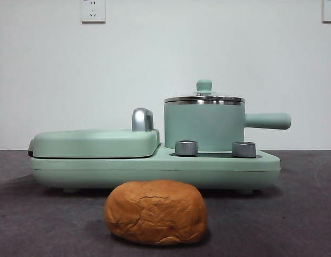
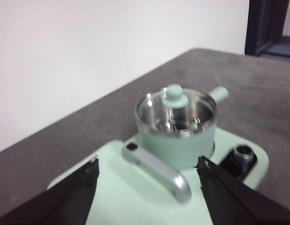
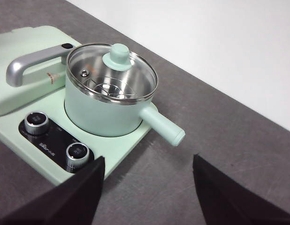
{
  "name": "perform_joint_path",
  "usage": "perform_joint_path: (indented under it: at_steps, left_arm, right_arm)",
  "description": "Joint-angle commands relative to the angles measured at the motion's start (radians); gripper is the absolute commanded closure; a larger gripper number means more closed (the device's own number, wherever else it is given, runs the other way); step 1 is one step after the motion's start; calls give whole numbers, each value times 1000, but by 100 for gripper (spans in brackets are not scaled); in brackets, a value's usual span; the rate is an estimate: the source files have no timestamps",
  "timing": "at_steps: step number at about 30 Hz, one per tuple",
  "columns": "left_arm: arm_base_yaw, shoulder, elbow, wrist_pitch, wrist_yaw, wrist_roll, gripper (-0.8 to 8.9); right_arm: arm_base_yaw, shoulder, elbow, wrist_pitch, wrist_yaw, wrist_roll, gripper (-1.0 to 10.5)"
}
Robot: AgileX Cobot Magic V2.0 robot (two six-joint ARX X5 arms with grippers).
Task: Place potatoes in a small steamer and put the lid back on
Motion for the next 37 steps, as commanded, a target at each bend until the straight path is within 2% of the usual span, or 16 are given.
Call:
perform_joint_path:
  at_steps: [1,6,9,24,37]
  left_arm:
    - [-46,79,24,107,-45,-72,475]
    - [-139,231,30,294,-120,-115,476]
    - [-181,326,68,337,-146,-118,475]
    - [-277,808,435,370,-146,-118,475]
    - [-335,1065,680,359,-143,-125,475]
  right_arm:
    - [2,3,18,8,0,54,650]
    - [2,3,18,8,0,68,650]
    - [2,3,18,8,0,68,650]
    - [2,3,18,8,-1,97,650]
    - [16,3,18,8,-3,96,650]
